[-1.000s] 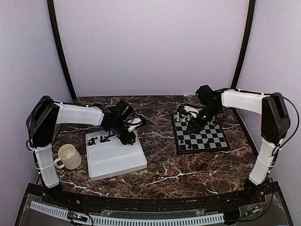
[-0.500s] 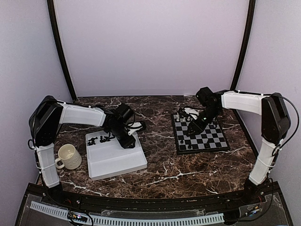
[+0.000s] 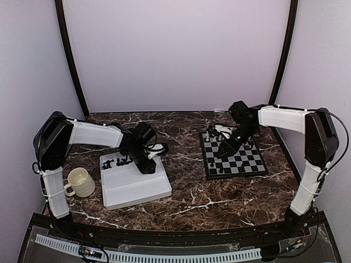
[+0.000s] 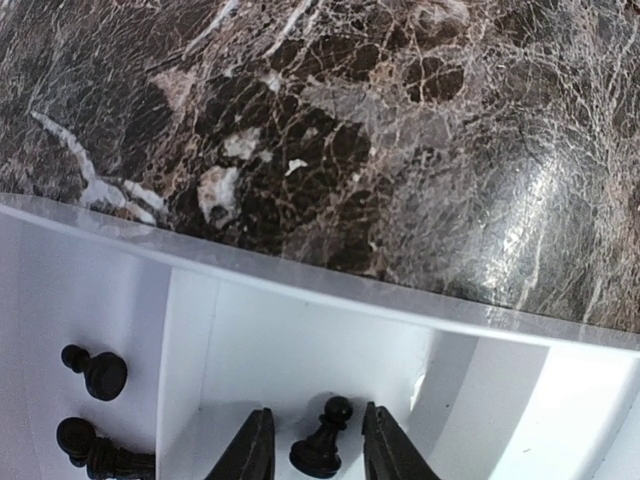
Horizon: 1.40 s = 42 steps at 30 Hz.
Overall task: Set up the chess pieces on the board
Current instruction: Pick up the pawn from the storage box, then pass from the left arm to the right
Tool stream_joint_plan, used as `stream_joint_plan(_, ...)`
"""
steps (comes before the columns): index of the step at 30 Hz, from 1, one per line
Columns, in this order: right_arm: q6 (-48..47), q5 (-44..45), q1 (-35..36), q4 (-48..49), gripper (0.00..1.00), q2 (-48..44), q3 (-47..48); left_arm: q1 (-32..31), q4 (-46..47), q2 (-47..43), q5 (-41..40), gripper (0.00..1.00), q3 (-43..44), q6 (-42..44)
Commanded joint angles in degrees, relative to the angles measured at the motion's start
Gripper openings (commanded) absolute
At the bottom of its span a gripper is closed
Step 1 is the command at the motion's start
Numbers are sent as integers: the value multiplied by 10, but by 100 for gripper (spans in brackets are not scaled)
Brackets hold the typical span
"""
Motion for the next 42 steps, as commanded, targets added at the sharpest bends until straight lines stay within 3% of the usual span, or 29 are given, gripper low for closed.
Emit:
stream_joint_plan(1, 3, -12, -3, 1, 31, -3, 15, 3, -61, -3, 10, 31, -25, -7)
stream_joint_plan(15, 5, -16, -3, -6, 31, -3, 31, 3, -81, -11, 1, 12, -35, -23)
stream_joint_plan(20, 12, -31, -3, -10, 29, -11, 64, 4, -64, -63, 5, 8, -39, -29)
stream_joint_plan(24, 33, -73, 0, -4, 28, -10, 112, 4, -3, -133, 21, 7, -54, -19)
stream_joint_plan(27, 67, -97, 11, 16, 29, 0, 147, 3, 100, -192, 66, 7, -79, -15)
stream_joint_plan(35, 157, -159, 83, 44, 29, 45, 208, -29, 294, -245, 108, 7, -112, -16)
stream_joint_plan(42, 209, -229, 142, 56, 29, 88, 226, -55, 315, -277, 113, 8, -141, -3)
